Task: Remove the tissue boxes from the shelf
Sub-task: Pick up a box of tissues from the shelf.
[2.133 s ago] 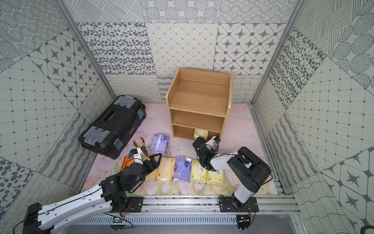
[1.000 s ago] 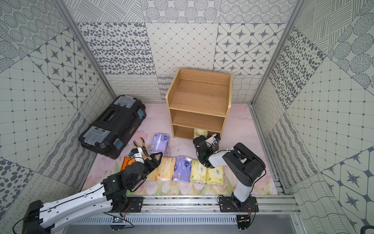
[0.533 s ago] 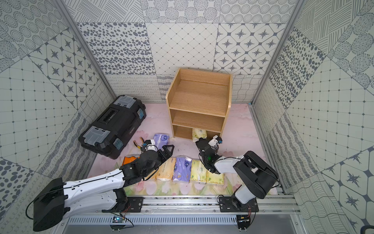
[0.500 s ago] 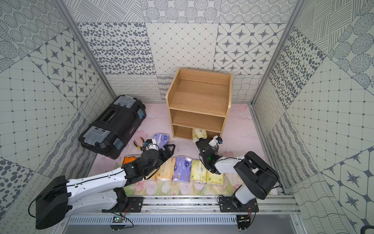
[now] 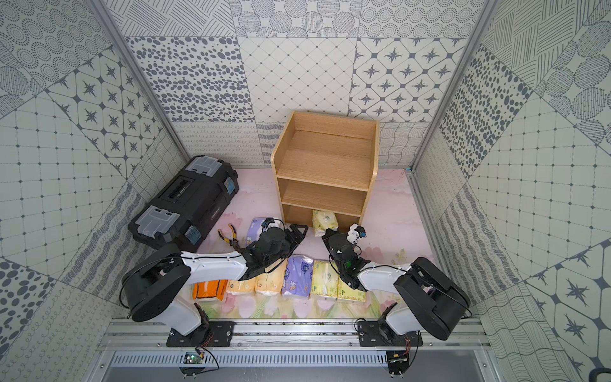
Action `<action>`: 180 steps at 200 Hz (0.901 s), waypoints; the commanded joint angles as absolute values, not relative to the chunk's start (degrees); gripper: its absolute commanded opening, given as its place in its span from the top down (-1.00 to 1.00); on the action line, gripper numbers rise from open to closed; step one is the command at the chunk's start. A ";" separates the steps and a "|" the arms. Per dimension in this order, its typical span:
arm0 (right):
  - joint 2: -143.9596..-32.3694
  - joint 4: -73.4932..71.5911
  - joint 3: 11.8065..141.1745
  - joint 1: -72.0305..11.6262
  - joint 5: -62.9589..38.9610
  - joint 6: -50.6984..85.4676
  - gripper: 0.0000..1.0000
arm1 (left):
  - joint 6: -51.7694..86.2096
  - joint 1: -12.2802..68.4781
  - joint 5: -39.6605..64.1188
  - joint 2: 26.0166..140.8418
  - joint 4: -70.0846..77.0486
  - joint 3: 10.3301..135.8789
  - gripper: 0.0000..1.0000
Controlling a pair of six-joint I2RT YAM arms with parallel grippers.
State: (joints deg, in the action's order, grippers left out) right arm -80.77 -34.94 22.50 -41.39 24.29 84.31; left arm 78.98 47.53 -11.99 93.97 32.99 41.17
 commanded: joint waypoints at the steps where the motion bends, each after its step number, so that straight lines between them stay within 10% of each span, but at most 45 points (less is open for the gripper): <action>1: -79.34 -36.74 21.55 -40.97 23.16 84.85 1.00 | 83.87 46.80 -9.05 99.76 44.12 44.33 -0.76; 87: -79.47 -37.83 19.48 -40.01 19.98 85.69 1.00 | 88.92 45.16 -2.67 110.68 52.35 49.32 -0.68; 180: -78.95 -37.39 19.63 -40.05 18.72 85.76 1.00 | 91.67 45.05 -2.03 115.22 54.01 52.30 0.14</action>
State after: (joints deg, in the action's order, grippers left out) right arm -80.47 -35.46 19.79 -40.36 19.29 85.58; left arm 90.83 45.36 -3.36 114.76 49.08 51.27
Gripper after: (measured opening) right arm 0.046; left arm 0.478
